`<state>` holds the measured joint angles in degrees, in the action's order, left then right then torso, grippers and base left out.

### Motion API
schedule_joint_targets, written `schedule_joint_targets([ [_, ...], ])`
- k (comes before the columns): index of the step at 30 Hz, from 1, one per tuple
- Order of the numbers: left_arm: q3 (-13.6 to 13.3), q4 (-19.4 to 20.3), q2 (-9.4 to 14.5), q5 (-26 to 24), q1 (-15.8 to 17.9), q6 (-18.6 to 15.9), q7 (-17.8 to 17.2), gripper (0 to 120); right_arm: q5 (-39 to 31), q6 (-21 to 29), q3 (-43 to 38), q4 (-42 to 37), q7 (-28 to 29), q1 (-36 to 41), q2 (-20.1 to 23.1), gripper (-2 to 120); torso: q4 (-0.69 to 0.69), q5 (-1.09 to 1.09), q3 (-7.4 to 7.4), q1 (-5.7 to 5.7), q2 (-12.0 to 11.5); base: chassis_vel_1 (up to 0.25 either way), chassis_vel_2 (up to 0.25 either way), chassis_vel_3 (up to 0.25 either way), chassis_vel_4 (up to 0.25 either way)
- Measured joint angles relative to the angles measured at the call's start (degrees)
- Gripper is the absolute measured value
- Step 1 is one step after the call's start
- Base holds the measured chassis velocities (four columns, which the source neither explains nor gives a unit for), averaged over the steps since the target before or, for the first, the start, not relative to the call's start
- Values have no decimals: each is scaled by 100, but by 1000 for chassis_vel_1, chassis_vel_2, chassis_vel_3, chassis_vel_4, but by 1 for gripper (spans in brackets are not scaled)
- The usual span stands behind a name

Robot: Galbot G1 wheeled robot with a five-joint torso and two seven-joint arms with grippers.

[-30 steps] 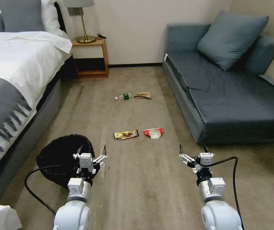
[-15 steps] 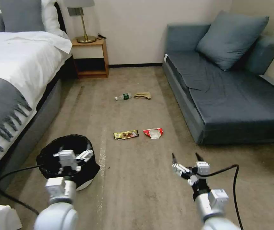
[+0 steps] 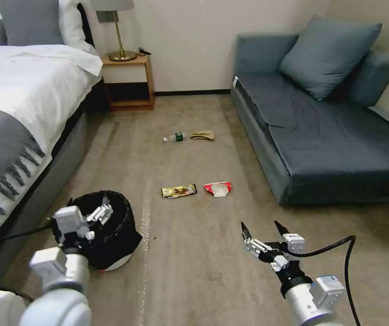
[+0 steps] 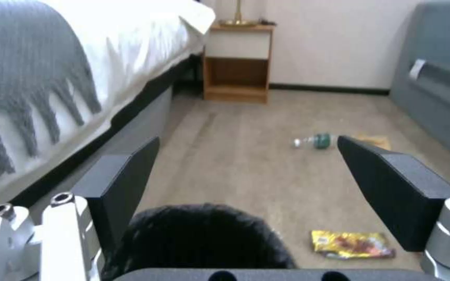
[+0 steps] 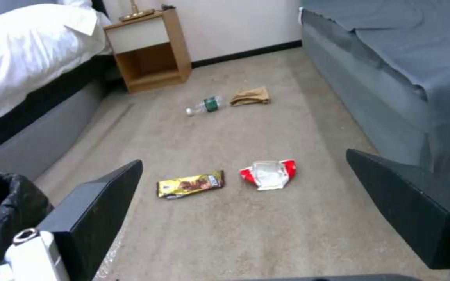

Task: Pick up the trash bin, then pick up the garbage on the floor and place it into the trash bin.

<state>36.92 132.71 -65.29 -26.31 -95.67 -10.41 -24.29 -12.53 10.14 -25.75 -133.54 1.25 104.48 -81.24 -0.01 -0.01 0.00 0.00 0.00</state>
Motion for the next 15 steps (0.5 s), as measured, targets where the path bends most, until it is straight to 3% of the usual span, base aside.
schedule_joint_targets([
  [15, 177, -833, 713, -260, -121, 169, -128, 86, -68, -267, -48, 254, 3, -121, 111, 100, 0, 1, 0, 0, 0, 0, 0, 0, 0],
])
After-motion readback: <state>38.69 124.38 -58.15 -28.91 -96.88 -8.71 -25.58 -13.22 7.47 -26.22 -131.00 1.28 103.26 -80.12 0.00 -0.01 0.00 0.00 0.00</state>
